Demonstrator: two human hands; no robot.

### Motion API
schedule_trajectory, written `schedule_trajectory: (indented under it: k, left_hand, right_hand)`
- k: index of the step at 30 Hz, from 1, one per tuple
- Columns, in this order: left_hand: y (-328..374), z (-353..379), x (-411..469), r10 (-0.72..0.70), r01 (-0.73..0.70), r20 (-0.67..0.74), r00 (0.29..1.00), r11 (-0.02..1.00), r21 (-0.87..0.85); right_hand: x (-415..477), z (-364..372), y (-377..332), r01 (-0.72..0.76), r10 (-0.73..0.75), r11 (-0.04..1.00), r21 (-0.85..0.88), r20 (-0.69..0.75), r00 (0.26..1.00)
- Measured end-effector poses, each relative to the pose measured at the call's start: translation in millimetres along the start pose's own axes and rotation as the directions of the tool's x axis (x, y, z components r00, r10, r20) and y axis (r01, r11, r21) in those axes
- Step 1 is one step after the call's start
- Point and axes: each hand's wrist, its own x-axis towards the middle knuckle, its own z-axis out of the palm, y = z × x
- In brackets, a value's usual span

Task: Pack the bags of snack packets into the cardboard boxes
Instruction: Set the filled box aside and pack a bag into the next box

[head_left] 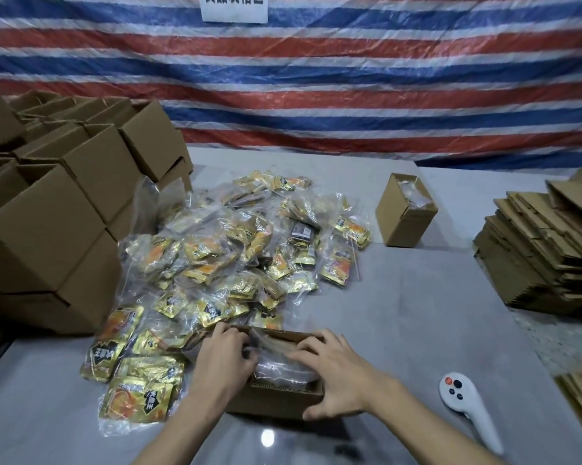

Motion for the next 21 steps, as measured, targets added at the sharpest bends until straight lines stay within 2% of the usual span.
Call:
schedule_trajectory:
  k: [5,10,14,16,19,21]
  left_hand:
    - [6,5,0,0.097,-0.111,-0.110,0.989,0.986,-0.127]
    - [14,4,9,0.231,-0.223,-0.168,0.958,0.973,0.065]
    - [26,14,20,0.251,-0.243,-0.117,0.961,0.967,0.075]
    - [34,18,26,0.249,-0.250,-0.131,0.960,0.968,0.014]
    - [54,25,34,0.322,-0.333,-0.110,0.940,0.938,-0.099]
    - [72,36,39,0.402,-0.407,-0.072,0.913,0.909,-0.093]
  right_hand:
    - [-9,14,10,-0.030,0.040,0.998,0.060,-0.171,0.985]
    - [-18,24,7,-0.112,0.121,0.992,0.050,-0.257,0.959]
    - [-32,19,16,-0.157,0.189,0.979,0.129,-0.298,0.936]
    - [-43,16,23,-0.162,0.214,0.971,0.178,-0.336,0.917]
    - [-64,11,38,-0.210,0.319,0.934,0.291,-0.405,0.857]
    - [-76,11,51,-0.267,0.397,0.911,0.315,-0.488,0.777]
